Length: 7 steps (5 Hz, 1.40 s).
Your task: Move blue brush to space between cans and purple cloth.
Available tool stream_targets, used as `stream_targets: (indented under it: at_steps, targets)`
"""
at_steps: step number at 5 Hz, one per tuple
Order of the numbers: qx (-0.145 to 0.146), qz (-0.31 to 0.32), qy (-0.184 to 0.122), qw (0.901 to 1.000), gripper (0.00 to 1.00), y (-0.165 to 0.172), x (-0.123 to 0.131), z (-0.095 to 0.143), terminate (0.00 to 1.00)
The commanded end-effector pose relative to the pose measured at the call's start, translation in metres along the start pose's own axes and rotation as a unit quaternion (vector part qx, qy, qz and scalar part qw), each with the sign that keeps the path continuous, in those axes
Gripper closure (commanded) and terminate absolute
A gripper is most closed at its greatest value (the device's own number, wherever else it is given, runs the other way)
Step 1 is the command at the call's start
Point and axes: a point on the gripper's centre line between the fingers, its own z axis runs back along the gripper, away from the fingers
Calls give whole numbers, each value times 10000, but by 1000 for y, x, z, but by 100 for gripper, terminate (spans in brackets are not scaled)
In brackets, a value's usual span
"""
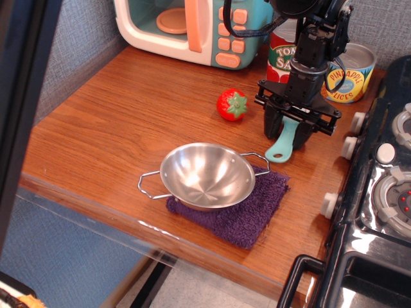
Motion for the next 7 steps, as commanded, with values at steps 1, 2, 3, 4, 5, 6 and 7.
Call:
stream_targets:
  at_steps: [1, 2, 3, 4, 5, 6, 7]
  targets:
    - [-263, -89, -682, 9973, 0, 21, -12, 76, 0]
    - [-143, -146, -664, 9976, 0, 35, -39, 98, 0]
    - [-11, -30, -588, 9983, 0, 54, -70, 102, 0]
    - [44, 9, -510, 9987, 0, 68, -96, 97, 0]
    - [15, 109, -429, 9990, 0, 75, -109, 93, 0]
    - [-112, 293, -390, 9987, 0, 80, -117, 89, 0]
    - [-112, 293, -390, 9987, 0, 80, -117, 89, 0]
